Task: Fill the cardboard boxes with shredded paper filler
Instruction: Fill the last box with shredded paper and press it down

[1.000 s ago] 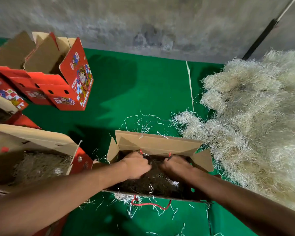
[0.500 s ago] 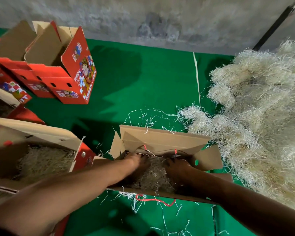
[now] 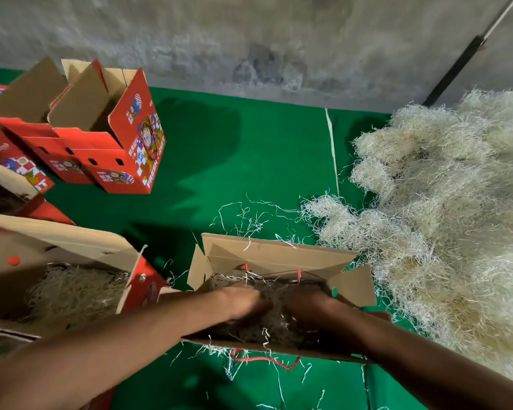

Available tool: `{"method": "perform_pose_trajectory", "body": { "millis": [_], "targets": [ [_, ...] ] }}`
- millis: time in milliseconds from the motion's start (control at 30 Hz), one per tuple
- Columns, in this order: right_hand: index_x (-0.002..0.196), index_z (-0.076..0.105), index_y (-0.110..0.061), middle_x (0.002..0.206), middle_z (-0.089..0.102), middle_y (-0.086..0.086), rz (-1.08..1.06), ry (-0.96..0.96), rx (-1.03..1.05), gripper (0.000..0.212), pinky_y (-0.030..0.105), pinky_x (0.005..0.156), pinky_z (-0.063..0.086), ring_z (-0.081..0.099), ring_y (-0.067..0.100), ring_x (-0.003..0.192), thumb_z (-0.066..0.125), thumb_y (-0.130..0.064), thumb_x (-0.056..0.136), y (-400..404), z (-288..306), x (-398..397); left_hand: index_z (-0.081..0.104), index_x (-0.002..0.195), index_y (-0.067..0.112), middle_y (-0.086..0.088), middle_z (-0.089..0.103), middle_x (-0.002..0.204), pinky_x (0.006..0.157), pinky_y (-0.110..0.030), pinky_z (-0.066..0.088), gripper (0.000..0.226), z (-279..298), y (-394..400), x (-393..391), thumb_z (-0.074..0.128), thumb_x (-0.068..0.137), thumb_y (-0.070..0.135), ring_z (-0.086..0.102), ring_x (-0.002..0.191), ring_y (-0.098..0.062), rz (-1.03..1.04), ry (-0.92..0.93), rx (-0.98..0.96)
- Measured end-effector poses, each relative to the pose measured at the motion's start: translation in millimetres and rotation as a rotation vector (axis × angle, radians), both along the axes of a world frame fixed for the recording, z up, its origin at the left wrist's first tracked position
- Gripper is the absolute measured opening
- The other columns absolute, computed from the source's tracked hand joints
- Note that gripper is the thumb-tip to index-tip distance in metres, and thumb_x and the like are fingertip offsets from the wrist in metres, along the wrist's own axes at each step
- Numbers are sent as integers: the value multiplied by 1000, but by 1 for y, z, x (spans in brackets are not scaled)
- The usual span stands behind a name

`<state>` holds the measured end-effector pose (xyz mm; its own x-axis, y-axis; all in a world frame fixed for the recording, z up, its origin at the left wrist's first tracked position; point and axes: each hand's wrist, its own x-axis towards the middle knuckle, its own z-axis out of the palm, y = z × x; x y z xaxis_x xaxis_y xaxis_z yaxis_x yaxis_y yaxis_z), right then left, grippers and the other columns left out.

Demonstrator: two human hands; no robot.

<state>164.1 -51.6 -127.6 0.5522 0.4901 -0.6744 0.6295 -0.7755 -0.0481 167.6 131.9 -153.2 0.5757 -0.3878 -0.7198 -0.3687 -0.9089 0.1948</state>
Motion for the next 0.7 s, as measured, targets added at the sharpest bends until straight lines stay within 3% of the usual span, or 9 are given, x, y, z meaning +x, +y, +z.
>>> {"method": "perform_pose_trajectory", "body": {
  "millis": [100, 267, 400, 500, 600, 700],
  "targets": [
    [126, 63, -1, 130, 62, 19, -30, 177, -109, 31, 38, 94, 45, 59, 34, 120, 58, -14, 98, -5, -5, -4, 59, 130, 12, -8, 62, 124, 103, -40, 48, 47, -8, 4, -2, 36, 103, 44, 61, 110, -21, 78, 238, 198],
    [128, 62, 3, 129, 62, 21, -2, 328, -194, 32, 40, 93, 45, 58, 35, 119, 59, -10, 98, -1, 2, 0, 56, 134, 3, -13, 60, 131, 104, -35, 47, 41, -12, 22, 3, 55, 102, 27, 59, 119, -26, -38, 142, 296],
    [134, 59, -3, 135, 58, 19, 58, 290, -205, 36, 38, 94, 44, 55, 35, 124, 56, -16, 101, 2, 7, -2, 58, 131, 7, -10, 62, 124, 101, -36, 49, 36, -6, 18, 3, 58, 99, 23, 61, 112, -25, -32, 136, 260],
    [132, 59, -11, 134, 60, 14, 14, 98, -56, 33, 38, 102, 46, 58, 31, 124, 54, -20, 100, 0, 7, 8, 66, 113, 3, -15, 67, 112, 97, -43, 49, 21, 5, 11, 6, 54, 97, 6, 63, 106, -30, -125, -105, 121],
    [134, 52, -9, 140, 54, 16, 23, -46, -92, 33, 34, 106, 38, 53, 28, 129, 42, -7, 102, -10, 0, 19, 64, 124, 6, -15, 60, 133, 107, -43, 38, 30, -1, 11, 10, 44, 102, 12, 53, 126, -30, -121, -194, 248],
    [137, 56, -11, 143, 55, 13, 69, -39, -144, 36, 32, 108, 39, 52, 27, 132, 43, -21, 105, -10, -8, 17, 42, 150, 10, -8, 33, 160, 119, -41, 19, 46, -19, 21, 13, 44, 104, 17, 25, 149, -26, -207, -98, 486]
  ]
}}
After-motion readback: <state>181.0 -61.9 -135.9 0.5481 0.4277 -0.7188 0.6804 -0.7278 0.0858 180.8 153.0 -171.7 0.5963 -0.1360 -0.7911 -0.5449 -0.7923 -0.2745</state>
